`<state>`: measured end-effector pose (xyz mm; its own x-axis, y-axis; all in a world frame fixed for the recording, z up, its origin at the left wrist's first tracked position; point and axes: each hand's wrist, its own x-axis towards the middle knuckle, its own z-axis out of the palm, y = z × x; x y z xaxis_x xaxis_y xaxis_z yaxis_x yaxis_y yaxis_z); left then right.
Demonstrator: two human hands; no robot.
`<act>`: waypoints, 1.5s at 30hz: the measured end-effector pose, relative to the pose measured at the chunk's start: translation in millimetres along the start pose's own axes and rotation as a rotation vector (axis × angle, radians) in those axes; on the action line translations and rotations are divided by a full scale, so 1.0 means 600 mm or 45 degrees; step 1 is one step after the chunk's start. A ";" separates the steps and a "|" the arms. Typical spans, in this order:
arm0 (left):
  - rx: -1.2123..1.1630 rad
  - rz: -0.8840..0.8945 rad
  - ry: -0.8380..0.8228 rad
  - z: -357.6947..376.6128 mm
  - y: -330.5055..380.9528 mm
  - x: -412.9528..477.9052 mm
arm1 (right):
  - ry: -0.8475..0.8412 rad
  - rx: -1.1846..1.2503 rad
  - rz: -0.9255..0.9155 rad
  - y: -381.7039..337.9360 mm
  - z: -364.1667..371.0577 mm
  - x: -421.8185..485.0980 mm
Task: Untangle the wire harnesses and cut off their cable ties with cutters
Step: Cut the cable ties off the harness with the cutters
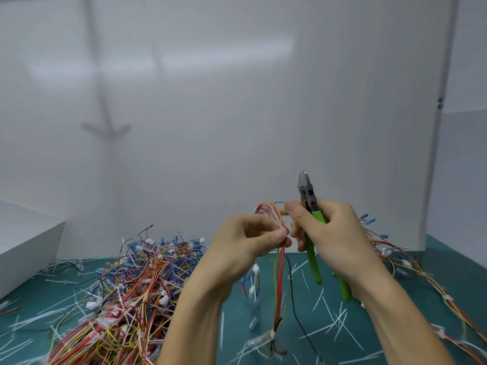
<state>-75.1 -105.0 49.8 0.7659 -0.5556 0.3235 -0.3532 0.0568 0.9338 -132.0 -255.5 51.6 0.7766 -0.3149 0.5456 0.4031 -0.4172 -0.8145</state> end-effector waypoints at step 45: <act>0.001 0.096 0.388 -0.021 0.002 -0.003 | -0.172 -1.213 -0.394 0.023 -0.001 -0.002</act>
<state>-70.3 -93.5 52.5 0.8634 -0.2754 0.4227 -0.4154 0.0872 0.9054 -127.9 -261.4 39.7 0.7755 -0.0032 0.6313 0.0873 -0.9898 -0.1122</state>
